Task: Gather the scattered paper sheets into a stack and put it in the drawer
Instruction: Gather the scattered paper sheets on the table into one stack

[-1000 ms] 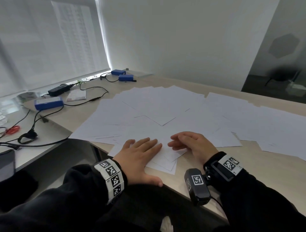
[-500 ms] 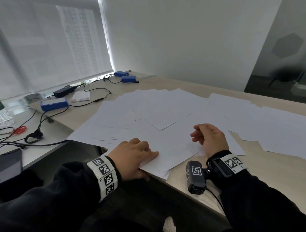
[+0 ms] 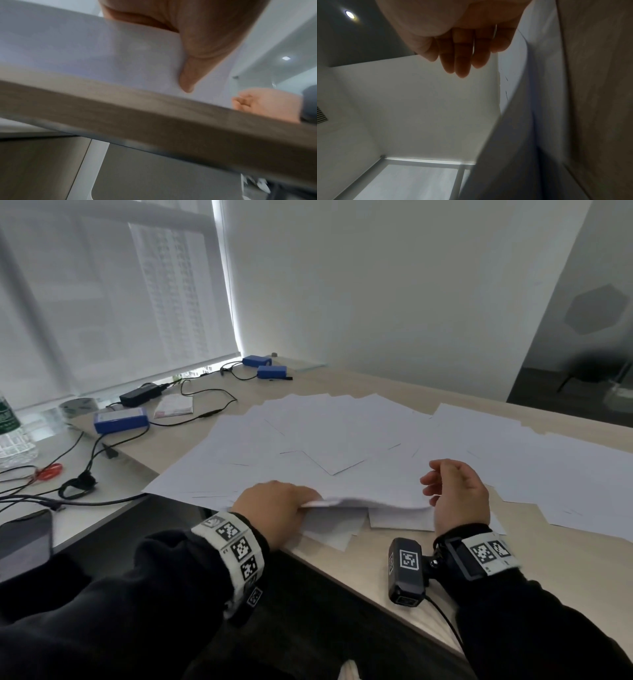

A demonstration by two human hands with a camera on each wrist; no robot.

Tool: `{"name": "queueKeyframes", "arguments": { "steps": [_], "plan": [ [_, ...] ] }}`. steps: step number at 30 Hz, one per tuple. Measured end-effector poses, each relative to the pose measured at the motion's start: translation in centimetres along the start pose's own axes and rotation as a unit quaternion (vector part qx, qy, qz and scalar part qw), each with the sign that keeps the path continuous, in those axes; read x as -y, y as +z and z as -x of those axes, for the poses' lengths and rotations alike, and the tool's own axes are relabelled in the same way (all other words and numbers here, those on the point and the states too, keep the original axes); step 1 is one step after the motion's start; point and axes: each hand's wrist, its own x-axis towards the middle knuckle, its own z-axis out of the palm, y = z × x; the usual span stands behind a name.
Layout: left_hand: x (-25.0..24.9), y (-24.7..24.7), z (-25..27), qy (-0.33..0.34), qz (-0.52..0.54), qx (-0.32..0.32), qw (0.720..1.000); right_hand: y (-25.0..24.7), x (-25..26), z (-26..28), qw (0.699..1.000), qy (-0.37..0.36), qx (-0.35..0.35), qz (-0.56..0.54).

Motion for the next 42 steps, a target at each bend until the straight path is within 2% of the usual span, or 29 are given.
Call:
{"name": "queueKeyframes", "arguments": {
  "steps": [4, 10, 16, 26, 31, 34, 38, 42],
  "plan": [
    [0.8, -1.9, -2.2, -0.094, 0.071, -0.092, 0.989, 0.0, -0.2, -0.3, 1.000, 0.004, -0.014, -0.008],
    [1.4, -4.9, -4.7, -0.136, 0.114, -0.166, 0.970, -0.1, -0.1, -0.4, 1.000, -0.017, -0.024, -0.007],
    [1.3, -6.8, -3.8, -0.104, 0.124, -0.216, 0.963, 0.1, -1.4, -1.4, 0.995, 0.051, 0.060, 0.055],
    [1.9, -12.2, -0.9, -0.105, 0.093, -0.278, 0.950, 0.2, -1.2, -1.4, 0.993, 0.063, 0.069, 0.072],
    [1.2, -16.4, 0.5, -0.106, 0.029, -0.302, 0.947, 0.3, -1.2, -1.3, 0.990, 0.068, 0.075, 0.094],
    [1.1, -19.0, 1.4, -0.114, -0.019, -0.337, 0.934, 0.3, -0.8, -1.0, 0.986, 0.086, 0.100, 0.106],
    [0.8, -21.5, 2.4, -0.128, -0.037, -0.372, 0.919, 0.0, -0.1, 0.0, 0.986, 0.071, 0.113, 0.101],
    [-0.7, -20.9, 2.7, -0.081, -0.018, -0.405, 0.910, -0.6, 1.1, 1.2, 0.985, 0.057, 0.135, 0.089]
  ]
}}
